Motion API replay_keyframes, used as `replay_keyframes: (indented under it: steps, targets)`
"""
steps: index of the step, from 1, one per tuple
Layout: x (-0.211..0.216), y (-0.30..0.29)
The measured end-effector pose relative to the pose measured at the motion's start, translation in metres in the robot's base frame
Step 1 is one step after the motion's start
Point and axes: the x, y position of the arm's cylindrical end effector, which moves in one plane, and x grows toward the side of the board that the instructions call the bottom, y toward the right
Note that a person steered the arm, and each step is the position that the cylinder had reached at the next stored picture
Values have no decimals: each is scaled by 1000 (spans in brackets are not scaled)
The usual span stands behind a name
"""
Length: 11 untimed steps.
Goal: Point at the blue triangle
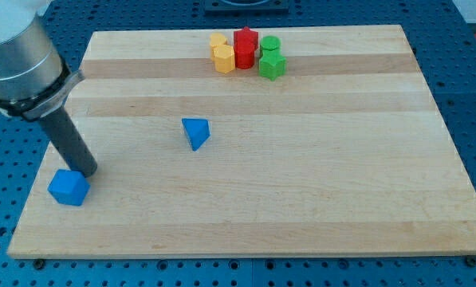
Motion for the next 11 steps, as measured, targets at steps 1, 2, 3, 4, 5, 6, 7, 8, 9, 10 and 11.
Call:
replay_keyframes:
  steps: [1,2,3,4,5,6,7,8,9,10,11]
  targets:
    - [8,-1]
    - [-8,7]
    - [-9,69]
    - [-7,126]
    - [-21,181]
    - [-52,210]
    - [-78,214]
    - [-83,206]
    - [-80,197]
    - [-80,190]
    - [-80,179]
